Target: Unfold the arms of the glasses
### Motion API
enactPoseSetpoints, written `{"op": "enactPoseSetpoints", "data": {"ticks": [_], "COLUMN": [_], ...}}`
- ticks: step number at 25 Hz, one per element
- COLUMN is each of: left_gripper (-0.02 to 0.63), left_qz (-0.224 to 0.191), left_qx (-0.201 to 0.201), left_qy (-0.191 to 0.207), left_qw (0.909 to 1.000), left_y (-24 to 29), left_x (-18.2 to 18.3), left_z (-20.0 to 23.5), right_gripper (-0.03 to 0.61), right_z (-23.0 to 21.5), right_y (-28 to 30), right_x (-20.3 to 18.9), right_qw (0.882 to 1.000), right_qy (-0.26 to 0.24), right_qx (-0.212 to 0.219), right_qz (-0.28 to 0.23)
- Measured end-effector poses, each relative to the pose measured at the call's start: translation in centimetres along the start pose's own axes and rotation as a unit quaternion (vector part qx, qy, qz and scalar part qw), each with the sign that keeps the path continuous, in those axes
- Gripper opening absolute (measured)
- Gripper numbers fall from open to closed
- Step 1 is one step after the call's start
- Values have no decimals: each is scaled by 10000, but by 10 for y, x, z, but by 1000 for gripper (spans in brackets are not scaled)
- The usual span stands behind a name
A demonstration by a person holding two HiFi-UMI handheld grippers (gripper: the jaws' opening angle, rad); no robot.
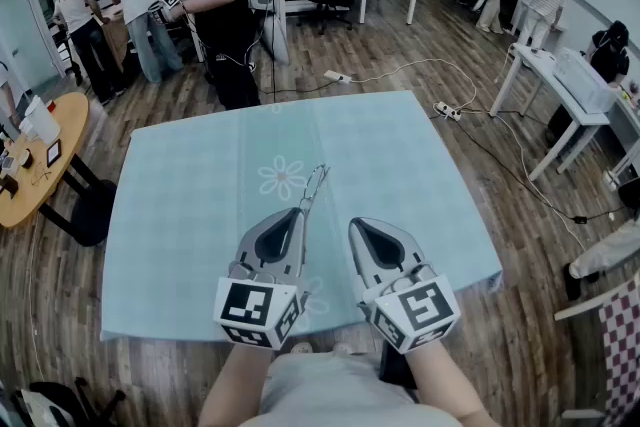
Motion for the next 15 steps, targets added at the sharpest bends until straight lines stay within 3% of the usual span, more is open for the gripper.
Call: {"op": "enactPoseSetpoints", "data": {"ticks": [7, 15], "left_gripper": [9, 9], "left_qz": [-469, -220], "left_qx": [142, -151], "left_qy": [364, 12], "left_qw": [9981, 9996], "left_y": [-5, -4], "left_x": [17, 18], "left_z": [-5, -4], "right_gripper": [6, 8], "right_z": [0, 6], "right_y": [1, 1], "right_x": [12, 8], "right_qw": [9998, 9998], "right_qy": [-163, -28], "right_qx": [29, 189], "right_qz": [-88, -82]}}
Point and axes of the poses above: the fingertips, and each gripper's own axes: y forward along the fingers, z to its left, x out of its top, the point moved 1 cm from there along -y, backward along the fingers
